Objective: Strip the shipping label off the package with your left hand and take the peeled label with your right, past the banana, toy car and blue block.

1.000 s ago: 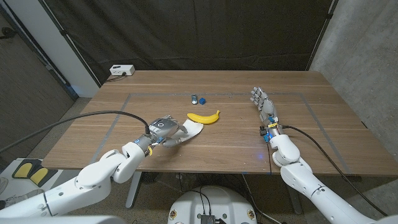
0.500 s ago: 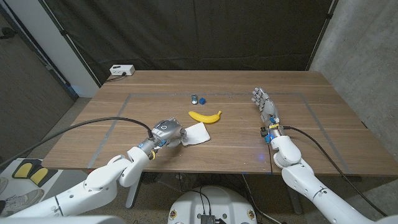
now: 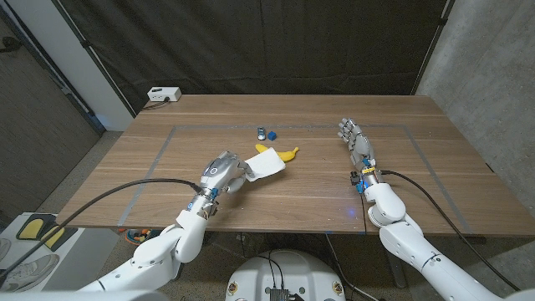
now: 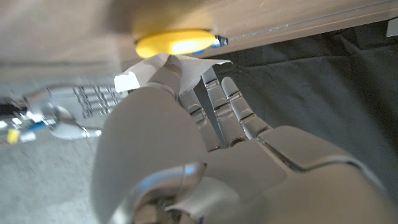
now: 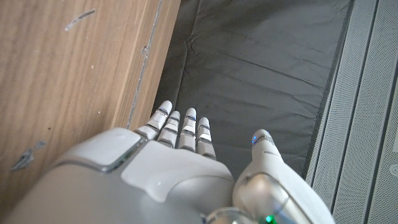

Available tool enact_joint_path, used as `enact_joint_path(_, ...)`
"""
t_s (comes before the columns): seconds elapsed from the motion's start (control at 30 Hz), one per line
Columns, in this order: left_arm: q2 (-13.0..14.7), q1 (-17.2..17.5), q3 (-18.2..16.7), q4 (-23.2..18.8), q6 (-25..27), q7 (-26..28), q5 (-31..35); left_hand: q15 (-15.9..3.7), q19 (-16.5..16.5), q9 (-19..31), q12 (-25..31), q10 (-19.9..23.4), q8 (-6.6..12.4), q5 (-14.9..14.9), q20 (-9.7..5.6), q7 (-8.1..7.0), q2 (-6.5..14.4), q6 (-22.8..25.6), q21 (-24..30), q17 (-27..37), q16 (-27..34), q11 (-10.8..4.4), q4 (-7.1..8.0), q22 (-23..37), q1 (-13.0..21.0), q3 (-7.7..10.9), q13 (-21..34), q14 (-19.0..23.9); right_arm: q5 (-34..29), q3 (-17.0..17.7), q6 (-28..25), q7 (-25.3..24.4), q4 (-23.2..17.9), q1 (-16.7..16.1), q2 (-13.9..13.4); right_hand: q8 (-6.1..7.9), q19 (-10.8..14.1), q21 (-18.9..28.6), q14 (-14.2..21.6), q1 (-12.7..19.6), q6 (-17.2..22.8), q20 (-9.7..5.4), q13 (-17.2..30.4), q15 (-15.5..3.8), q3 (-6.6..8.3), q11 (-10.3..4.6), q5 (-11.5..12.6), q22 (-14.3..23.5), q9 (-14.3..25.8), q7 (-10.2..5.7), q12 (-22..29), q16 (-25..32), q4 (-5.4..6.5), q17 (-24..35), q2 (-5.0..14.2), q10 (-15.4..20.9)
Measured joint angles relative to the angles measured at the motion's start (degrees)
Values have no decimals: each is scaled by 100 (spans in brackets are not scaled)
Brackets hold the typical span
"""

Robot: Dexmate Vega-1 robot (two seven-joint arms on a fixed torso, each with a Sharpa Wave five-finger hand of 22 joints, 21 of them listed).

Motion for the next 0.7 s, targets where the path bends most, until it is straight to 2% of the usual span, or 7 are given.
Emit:
enact_joint_path(0.13, -228, -18, -76, 128, -168, 147, -217, 1, -65, 34, 0, -8, 0, 63, 66, -46, 7, -92, 26, 9, -59, 2, 33, 13, 8, -33, 0, -1, -17, -2, 0, 0, -2, -1, 0, 0, 0, -45, 0, 0, 0, 0, 0, 0, 0, 0, 0, 0, 0, 0, 0, 0, 0, 0, 0, 0)
enact_joint_path(0.2, -389, -40, -153, 227, -642, 315, -843, 32, -96, 74, 11, -84, 0, 89, 96, -77, 22, -159, 26, 9, -90, -4, 74, 13, 23, -40, 1, -34, -55, -4, 17, -21, -6, -7, 0, 0, 21, -45, 52, 0, 0, 21, 0, 15, 13, -14, 22, 0, 0, 0, 0, 23, -13, 0, 0, 14)
enact_joint_path(0.27, -501, -61, -212, 287, -850, 319, -1137, 28, -97, 103, 12, -114, 0, 89, 111, -64, 23, -210, 26, 9, -123, 3, 91, 13, 23, -24, 8, -78, -73, -5, 32, -35, -9, -11, 1, 2, 64, -45, 104, 26, 20, 20, 0, 14, 38, -38, 22, 0, 0, 10, 0, 31, -38, 0, -20, 44)
enact_joint_path(0.37, -612, -96, -285, 369, -1228, 235, -1748, 20, -101, 144, 127, -168, 0, 151, 170, -97, 29, -242, 44, 19, -152, -2, 114, 13, 29, -47, 9, -86, -158, -5, 67, -117, -19, -28, 21, 44, 170, -45, 300, 220, 132, 36, 0, 8, 91, -38, 22, 0, 0, -3, 67, 64, -143, 0, -19, 194)
enact_joint_path(0.47, -691, -136, -345, 429, -1228, 235, -1748, 20, -101, 178, 144, -203, 25, 165, 170, -96, 31, -240, 67, 36, -178, -27, 139, 13, 27, -69, 9, -86, -250, -5, 97, -200, -19, -28, 21, 123, 331, -45, 602, 473, 409, 81, 26, -38, 160, -52, 17, 29, 0, -29, 162, 111, -272, 1, -59, 448)
enact_joint_path(0.5, -718, -163, -376, 461, -1512, 54, -2187, 20, -101, 185, 144, -203, 27, 185, 170, -96, 31, -240, 67, 36, -178, -27, 151, 13, 27, -57, 9, -86, -305, 1, 113, -261, -43, -52, 50, 136, 414, -45, 727, 551, 504, 98, 30, -67, 180, -62, -5, 33, 12, -27, 189, 146, -293, 4, -71, 540)
enact_joint_path(0.7, -790, -305, -465, 571, -1899, -425, -2859, 20, -132, 225, 155, -245, 90, 243, 200, -127, 55, -271, 67, 36, -223, -46, 185, 13, 3, -71, 12, -86, -622, 22, 151, -595, -151, -131, 135, 217, 907, 141, 1737, 1132, 1140, 142, 56, -296, 285, -140, -67, 107, 30, -25, 422, 331, -397, 43, -126, 1270)
